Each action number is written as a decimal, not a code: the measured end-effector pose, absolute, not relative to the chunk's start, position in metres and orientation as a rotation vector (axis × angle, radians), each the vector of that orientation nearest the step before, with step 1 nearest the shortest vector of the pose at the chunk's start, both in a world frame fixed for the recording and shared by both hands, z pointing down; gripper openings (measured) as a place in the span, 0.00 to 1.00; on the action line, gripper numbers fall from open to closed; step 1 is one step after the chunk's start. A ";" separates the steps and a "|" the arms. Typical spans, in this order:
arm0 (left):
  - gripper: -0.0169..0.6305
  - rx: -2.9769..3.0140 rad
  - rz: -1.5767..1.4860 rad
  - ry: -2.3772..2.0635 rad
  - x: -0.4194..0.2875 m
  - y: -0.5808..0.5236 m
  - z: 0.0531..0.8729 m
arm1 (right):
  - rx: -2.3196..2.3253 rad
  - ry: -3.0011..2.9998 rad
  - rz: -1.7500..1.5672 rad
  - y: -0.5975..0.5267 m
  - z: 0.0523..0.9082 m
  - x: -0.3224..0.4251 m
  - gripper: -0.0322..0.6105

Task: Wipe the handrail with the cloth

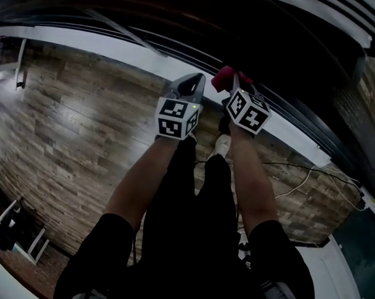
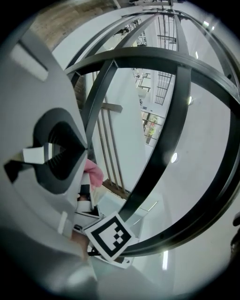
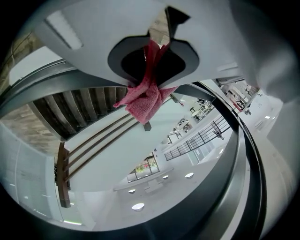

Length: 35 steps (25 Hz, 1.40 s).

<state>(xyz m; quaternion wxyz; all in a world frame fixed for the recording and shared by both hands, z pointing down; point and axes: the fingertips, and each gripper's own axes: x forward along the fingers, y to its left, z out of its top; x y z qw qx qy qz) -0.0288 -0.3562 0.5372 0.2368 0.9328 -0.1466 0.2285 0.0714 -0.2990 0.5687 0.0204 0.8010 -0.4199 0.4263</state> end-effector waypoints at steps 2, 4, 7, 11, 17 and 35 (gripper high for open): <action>0.02 2.564 0.629 -0.396 -0.026 -0.349 0.536 | 2.491 -1.295 1.336 -0.291 0.569 0.076 0.11; 0.02 2.568 0.626 -0.402 -0.024 -0.344 0.534 | 2.489 -1.292 1.331 -0.284 0.569 0.080 0.11; 0.02 2.576 0.630 -0.413 -0.019 -0.332 0.532 | 2.485 -1.293 1.322 -0.269 0.570 0.088 0.11; 0.02 2.581 0.638 -0.426 -0.011 -0.314 0.532 | 2.475 -1.310 1.330 -0.248 0.573 0.099 0.11; 0.02 2.594 0.649 -0.438 0.007 -0.287 0.527 | 2.450 -1.331 1.326 -0.224 0.575 0.111 0.11; 0.02 2.601 0.667 -0.265 0.050 -0.252 0.535 | 2.440 -1.262 1.250 -0.181 0.575 0.120 0.12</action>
